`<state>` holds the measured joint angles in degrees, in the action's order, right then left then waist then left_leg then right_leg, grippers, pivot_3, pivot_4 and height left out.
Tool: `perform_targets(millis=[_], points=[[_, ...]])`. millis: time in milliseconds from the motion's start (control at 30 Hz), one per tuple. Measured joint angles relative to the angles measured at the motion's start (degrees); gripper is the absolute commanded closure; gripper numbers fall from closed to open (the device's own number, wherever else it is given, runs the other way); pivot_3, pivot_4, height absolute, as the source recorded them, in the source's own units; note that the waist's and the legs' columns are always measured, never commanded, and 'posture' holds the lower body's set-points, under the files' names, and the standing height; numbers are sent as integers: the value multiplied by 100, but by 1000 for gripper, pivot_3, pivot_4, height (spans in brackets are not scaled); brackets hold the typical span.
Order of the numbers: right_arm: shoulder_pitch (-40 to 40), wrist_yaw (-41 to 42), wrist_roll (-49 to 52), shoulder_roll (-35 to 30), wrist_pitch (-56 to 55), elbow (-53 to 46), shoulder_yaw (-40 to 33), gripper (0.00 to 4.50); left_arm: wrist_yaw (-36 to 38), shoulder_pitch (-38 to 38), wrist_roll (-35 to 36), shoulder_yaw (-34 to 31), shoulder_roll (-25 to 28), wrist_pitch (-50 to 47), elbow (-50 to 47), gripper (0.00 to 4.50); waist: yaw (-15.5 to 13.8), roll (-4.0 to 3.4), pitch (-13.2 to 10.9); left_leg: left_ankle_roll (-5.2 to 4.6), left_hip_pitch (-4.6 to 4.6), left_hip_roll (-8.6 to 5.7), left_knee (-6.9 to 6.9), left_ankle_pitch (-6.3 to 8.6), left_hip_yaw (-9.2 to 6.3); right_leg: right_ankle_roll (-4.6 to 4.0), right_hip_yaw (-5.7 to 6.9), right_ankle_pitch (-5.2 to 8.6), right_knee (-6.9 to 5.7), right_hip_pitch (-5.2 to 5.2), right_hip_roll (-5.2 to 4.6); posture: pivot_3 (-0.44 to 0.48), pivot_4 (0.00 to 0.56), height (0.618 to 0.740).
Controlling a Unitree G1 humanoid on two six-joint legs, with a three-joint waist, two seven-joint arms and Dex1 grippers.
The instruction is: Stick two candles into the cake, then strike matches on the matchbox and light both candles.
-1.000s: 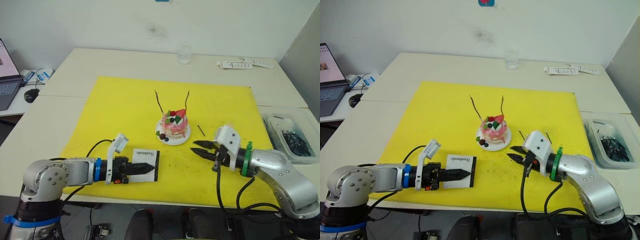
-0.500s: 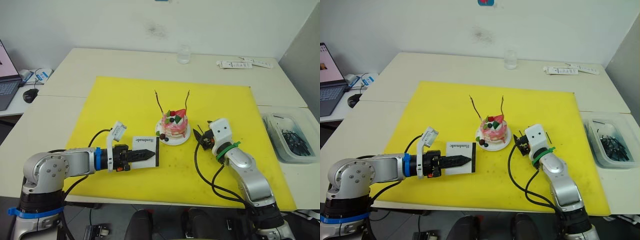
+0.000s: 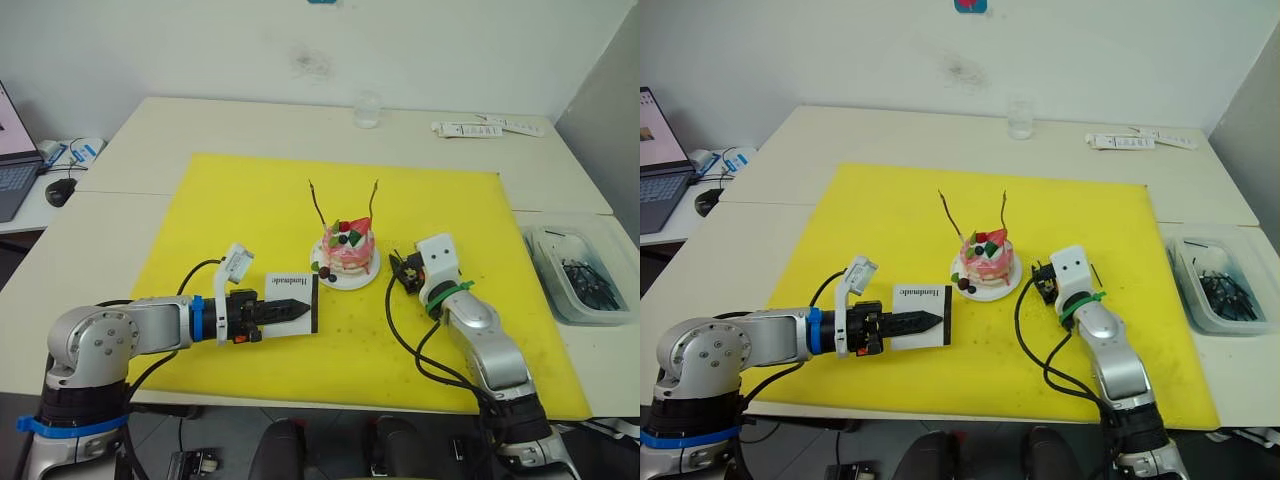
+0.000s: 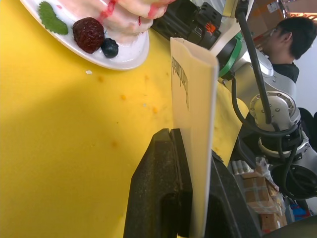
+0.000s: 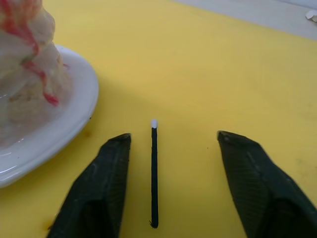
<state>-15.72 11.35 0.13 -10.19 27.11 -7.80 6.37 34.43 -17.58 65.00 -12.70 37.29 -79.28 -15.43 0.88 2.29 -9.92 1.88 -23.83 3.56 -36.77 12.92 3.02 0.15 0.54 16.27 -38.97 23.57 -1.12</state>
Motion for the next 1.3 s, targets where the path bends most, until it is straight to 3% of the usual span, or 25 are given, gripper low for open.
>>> perform_targets(millis=[167,567,767,967,1067,1300], points=[[-146,-49,-60,50,283,30,67,4465,-1,-2,-3,22,-12,7,2,4500,1,0,0,0,1,0,-3,0,0,0,0,0,0,-3,0,0,150,740],[102,95,-68,-19,616,-532,124,4465,-4,-19,-39,126,-68,113,34,4500,10,1,1,0,0,0,-4,0,0,1,0,0,1,-4,1,0,150,740],[512,1061,482,-1090,1370,-2420,47,4465,-156,-132,21,128,-391,99,37,4500,3,0,0,2,-2,-2,-7,1,-4,3,4,0,0,-4,1,0,150,740],[289,2444,1670,-2461,2254,-3829,-71,4465,-402,-476,39,129,-661,51,186,4500,4,1,1,0,7,-3,-14,1,-15,3,9,-1,-2,-15,9,0,150,740],[-107,2891,2049,-2856,2502,-3979,-11,4465,-464,-661,95,146,-748,-52,264,4500,9,2,0,0,7,-5,-18,1,-19,5,11,-2,-1,-17,15,0,150,740],[-789,2976,2015,-2907,2459,-3780,886,4465,-499,-855,139,214,-752,-184,443,4500,11,3,0,0,1,-3,-17,1,-22,5,11,-1,2,-15,17,0,150,740]])
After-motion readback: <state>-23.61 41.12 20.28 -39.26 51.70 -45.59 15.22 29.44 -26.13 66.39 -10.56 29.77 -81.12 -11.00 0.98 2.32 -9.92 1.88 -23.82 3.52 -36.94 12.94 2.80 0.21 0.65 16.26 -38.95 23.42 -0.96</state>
